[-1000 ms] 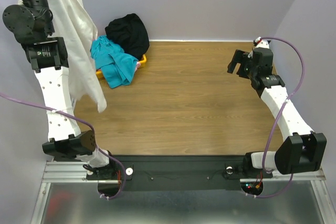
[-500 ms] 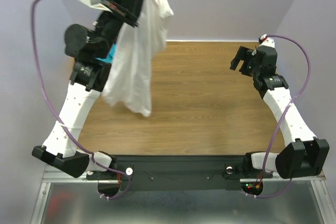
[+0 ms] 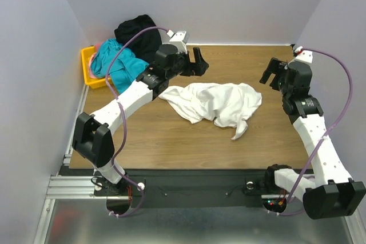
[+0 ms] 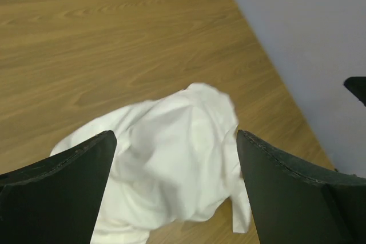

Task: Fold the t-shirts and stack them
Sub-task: Move the tshirt to the center of the board, then flatten the tshirt out

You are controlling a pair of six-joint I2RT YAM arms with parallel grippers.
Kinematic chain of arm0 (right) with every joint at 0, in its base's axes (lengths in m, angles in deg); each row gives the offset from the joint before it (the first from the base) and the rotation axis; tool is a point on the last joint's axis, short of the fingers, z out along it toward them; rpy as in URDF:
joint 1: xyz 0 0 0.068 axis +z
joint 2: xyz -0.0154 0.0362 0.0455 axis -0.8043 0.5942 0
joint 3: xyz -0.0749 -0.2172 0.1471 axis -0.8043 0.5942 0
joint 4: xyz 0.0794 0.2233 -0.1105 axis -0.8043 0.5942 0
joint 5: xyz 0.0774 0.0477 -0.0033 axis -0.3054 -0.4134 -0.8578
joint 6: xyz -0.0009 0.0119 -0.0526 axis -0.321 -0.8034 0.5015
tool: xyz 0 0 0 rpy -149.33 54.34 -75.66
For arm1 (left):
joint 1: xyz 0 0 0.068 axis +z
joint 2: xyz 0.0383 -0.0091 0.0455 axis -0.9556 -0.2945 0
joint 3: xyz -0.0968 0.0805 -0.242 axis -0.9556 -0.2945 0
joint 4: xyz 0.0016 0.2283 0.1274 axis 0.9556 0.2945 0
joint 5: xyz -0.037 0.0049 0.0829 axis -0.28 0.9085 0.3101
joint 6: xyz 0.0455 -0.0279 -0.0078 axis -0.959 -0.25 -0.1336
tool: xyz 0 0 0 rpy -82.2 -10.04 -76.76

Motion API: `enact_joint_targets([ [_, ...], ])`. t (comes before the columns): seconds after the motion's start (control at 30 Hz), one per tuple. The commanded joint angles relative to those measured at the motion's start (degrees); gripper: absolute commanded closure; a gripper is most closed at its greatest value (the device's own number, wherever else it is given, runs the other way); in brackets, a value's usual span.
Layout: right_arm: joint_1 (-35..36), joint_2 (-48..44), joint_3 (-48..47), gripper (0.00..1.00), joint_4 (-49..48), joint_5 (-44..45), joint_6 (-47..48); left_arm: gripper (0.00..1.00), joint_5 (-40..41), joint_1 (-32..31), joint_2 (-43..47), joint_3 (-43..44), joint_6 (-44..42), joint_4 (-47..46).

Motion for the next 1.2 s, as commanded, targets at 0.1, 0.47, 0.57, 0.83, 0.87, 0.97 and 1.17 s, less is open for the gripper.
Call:
enact_joint_targets([
  [0.1, 0.0, 4.8, 4.4, 0.01, 1.1, -9.5, 0.7, 0.02, 6.6, -0.3, 2.0, -0.5, -3.5, 9.1],
  [0.47, 0.0, 8.9, 9.6, 0.03, 8.6, -13.3, -3.6, 0.05, -1.6, -3.5, -0.1, -13.2, -4.3, 15.7],
  [0.57, 0.0, 8.5, 11.2, 0.04, 9.6, -16.1, -5.5, 0.05, -2.5, -4.7, -1.2, -15.4, -4.0, 16.6],
  [0.83, 0.0, 10.2, 16.3, 0.12, 10.2, -23.5, -9.9, 0.06, -3.1, -6.0, -3.2, -20.0, -2.7, 14.6],
  [0.87, 0.0, 11.0, 16.4, 0.12, 10.2, -23.9, -9.7, 0.06, -3.6, -5.9, -4.0, -20.5, -2.3, 13.1],
  [0.97, 0.0, 11.2, 16.3, 0.13, 10.2, -23.5, -9.3, 0.06, -6.5, -6.0, -5.6, -20.8, -0.4, 10.8],
  [1.17, 0.0, 12.6, 16.8, 0.16, 10.1, -23.4, -8.5, 0.06, -6.5, -6.1, -10.4, -20.4, 3.1, 7.4],
])
